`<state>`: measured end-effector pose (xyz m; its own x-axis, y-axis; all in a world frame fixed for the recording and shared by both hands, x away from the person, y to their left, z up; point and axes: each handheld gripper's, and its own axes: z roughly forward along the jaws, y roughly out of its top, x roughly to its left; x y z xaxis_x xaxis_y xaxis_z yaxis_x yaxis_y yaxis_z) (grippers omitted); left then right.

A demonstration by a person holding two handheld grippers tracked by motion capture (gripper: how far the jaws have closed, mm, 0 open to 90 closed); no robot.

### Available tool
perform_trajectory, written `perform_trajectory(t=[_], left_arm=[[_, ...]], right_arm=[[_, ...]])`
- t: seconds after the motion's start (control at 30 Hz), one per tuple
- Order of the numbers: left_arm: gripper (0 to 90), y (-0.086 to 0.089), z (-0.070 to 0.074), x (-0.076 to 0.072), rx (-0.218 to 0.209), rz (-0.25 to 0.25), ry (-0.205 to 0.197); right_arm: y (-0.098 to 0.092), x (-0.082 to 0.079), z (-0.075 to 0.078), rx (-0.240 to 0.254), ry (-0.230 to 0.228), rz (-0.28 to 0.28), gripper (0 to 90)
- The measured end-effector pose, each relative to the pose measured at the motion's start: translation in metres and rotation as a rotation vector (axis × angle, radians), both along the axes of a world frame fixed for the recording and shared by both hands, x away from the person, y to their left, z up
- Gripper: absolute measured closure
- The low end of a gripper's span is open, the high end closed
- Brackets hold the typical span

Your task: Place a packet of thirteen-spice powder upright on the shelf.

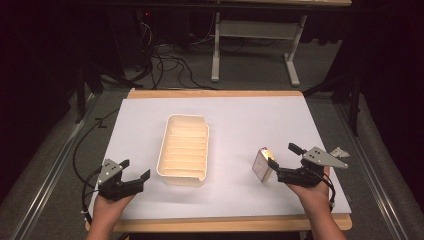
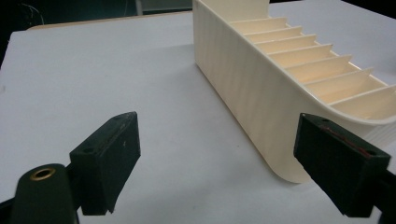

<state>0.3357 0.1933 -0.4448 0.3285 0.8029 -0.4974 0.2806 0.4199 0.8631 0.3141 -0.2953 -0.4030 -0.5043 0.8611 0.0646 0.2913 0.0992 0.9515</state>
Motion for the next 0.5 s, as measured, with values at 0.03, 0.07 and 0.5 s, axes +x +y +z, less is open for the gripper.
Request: perform_trajectory(t=[0.03,0.07,0.5], left_arm=[[15.3,0.0,0.0,0.0,0.0,0.0,0.0],[15.3,0.0,0.0,0.0,0.0,0.0,-0.001],[15.4,0.0,0.001,0.0,0.0,-0.002,-0.002]], right_arm=[[0.002,0.0,-0.001,-0.002,0.005,0.0,7.3],[0.002,0.0,-0.001,-0.007,0.003,-0.001,7.3],[0.016,-0.001,-0.013,-0.03,0.017,-0.018,16.7]])
